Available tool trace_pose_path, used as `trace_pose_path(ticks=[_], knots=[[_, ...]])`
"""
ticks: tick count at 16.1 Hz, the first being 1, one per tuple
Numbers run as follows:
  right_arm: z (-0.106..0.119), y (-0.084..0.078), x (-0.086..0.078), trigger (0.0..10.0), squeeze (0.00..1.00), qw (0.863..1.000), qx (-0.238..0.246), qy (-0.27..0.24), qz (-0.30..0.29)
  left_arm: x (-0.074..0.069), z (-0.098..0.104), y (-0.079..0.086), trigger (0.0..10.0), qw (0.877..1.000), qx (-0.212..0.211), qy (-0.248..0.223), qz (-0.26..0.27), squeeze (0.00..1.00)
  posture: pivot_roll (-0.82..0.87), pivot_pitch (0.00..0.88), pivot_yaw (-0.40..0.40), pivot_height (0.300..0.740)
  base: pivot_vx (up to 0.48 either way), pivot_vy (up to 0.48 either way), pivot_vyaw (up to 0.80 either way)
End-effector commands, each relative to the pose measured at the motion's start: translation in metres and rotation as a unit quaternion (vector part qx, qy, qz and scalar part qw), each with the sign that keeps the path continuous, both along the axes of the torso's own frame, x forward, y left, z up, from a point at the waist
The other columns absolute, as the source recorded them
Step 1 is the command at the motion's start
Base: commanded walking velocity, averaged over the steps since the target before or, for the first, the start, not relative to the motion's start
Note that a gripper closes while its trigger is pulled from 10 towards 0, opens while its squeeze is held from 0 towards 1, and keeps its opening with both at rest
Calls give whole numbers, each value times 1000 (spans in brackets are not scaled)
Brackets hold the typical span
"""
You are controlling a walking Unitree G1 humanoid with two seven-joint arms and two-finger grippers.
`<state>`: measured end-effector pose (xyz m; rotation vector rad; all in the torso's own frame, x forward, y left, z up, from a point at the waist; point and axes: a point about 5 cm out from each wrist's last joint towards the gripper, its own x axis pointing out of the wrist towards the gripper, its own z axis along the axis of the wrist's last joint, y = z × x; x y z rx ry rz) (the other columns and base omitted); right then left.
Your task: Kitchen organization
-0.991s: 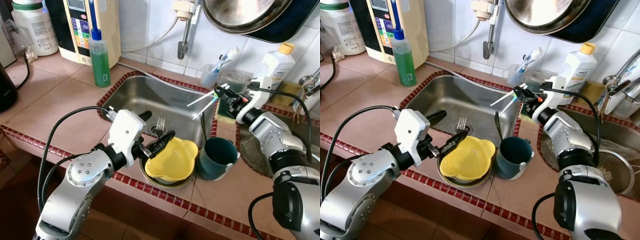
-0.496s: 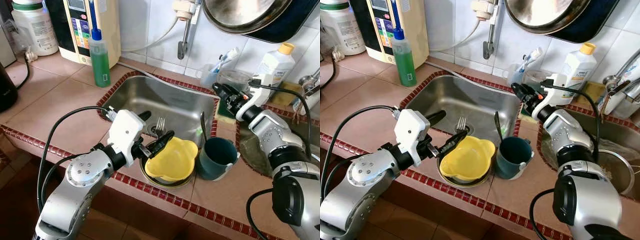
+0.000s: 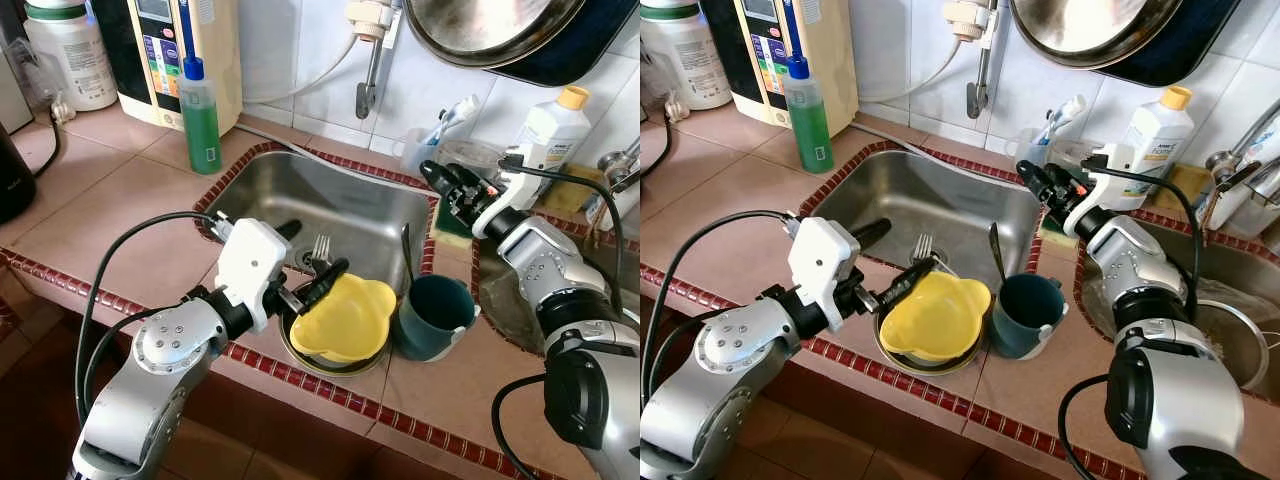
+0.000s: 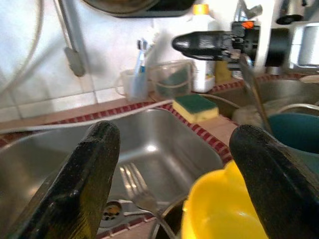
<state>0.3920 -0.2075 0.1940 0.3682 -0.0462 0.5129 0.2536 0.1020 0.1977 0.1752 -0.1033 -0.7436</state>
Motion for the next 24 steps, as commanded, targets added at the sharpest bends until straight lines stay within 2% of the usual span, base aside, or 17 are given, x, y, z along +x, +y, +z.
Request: trace_pose_path(ticks=[1,3,5,6,11,13,14,15,17,20,24], knots=[[13,-5,1,10000,1000,1000,-9,-28,-6,2,0,1,10000,1000,2,-5,9,0,76,0,-113,732,0,0,0],[19,-8,0,10000,1000,999,-12,-48,-19,9,-3,7,10000,999,5,-5,42,0,76,0,-114,732,0,0,0],[27,-12,-2,10000,1000,996,-13,-74,-37,19,-7,20,10000,992,18,-24,119,0,73,0,-113,732,0,0,0],[31,-14,-4,10000,1000,994,-16,-90,-52,24,-9,27,10000,990,11,-20,140,0,68,0,-112,732,0,0,0],[27,-11,-22,10000,1000,984,-54,-131,-111,37,-11,45,10000,980,-18,-26,195,0,51,0,-96,732,0,0,0],[23,-11,-28,10000,1000,975,-84,-140,-151,42,-11,51,10000,977,-33,-25,211,0,49,0,-92,732,0,0,0],[22,-10,-28,10000,871,974,-77,-141,-158,45,-11,53,10000,975,-38,-25,216,0,43,0,-85,732,0,0,0],[25,-7,-31,10000,0,973,-66,-146,-168,50,-10,53,10000,974,-41,-29,223,0,41,0,-83,732,0,0,0],[30,0,-32,10000,0,968,-86,-156,-176,54,-10,52,10000,973,-42,-32,226,0,43,0,-87,732,0,0,0],[32,10,-32,10000,0,969,-93,-158,-168,57,-12,56,10000,969,-54,-22,242,0,44,0,-90,732,0,0,0],[32,16,-32,10000,0,970,-93,-153,-165,58,-15,62,10000,965,-58,-19,255,0,51,0,-96,732,0,0,-737]])
